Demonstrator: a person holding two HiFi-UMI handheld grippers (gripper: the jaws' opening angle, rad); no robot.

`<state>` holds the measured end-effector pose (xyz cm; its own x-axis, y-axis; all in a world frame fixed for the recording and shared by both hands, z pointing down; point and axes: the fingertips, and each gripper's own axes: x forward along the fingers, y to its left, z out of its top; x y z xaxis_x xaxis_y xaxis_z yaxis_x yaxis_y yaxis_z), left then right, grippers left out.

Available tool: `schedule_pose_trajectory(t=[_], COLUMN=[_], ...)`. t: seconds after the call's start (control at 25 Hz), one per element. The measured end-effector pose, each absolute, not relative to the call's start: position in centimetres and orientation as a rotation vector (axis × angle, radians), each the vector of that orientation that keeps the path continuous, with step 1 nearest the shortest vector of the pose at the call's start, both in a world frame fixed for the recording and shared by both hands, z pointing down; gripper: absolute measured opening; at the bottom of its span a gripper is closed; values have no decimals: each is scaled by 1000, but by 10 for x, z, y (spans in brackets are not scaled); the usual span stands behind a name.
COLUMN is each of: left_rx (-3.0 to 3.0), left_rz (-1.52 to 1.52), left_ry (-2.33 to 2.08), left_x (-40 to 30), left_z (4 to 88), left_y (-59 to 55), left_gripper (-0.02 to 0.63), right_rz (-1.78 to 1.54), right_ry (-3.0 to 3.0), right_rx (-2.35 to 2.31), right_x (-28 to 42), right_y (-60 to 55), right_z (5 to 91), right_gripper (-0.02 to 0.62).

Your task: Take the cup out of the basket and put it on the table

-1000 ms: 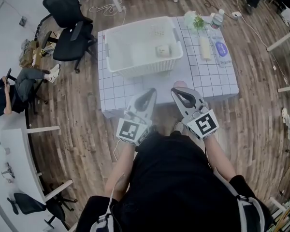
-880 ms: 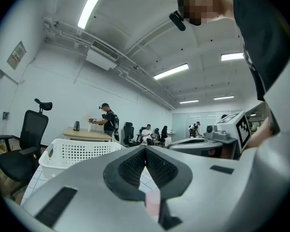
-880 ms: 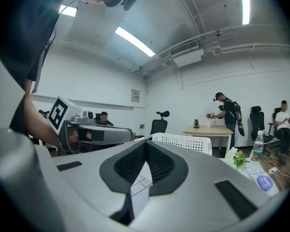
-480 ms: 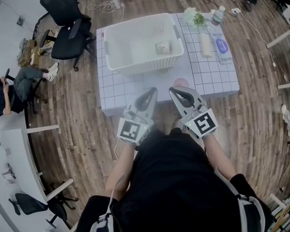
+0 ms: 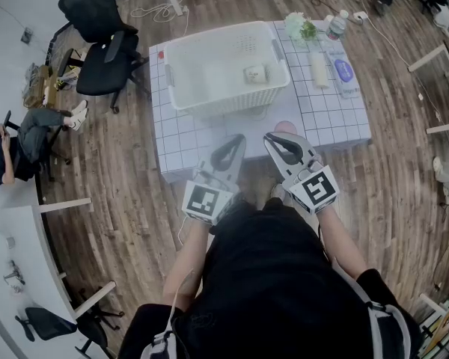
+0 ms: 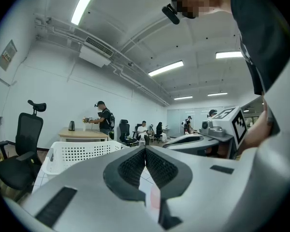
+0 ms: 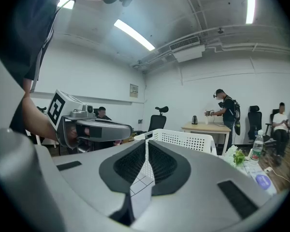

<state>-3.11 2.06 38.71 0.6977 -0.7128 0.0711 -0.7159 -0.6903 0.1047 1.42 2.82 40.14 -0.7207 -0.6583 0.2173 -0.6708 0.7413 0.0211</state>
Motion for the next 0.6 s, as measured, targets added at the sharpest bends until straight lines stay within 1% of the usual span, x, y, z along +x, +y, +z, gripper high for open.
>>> schedule_pose_trajectory(t=[0.12,0.16,0.2,0.24,0.36,0.6], left_rx=[2797,2800,2801,2804,2820,2840], left_rz=[87,89,88,89,102,91], left_ry=[-1160,-1153,-1146,-1138,-1119,-1074], left_x=[-41,-44,-47,-50,-59,-72], left_z=[390,390,391,391,392,393], left_y=[20,20,20,20,20,19], left_gripper=[9,10,9,9,10,9], right_rz=[79,76,74,74,65,25], right_ry=[-2709,-2697,-2680,-2657,-2631,-2626], right_rx=[1069,1072,1074,1072,1071,1108], right_x=[6,3,0,-3,-13,-27], right_y=[27,26,25,24,22,15], right_z=[402,402,401,401,401,399], right_gripper=[27,40,75,90,110,132])
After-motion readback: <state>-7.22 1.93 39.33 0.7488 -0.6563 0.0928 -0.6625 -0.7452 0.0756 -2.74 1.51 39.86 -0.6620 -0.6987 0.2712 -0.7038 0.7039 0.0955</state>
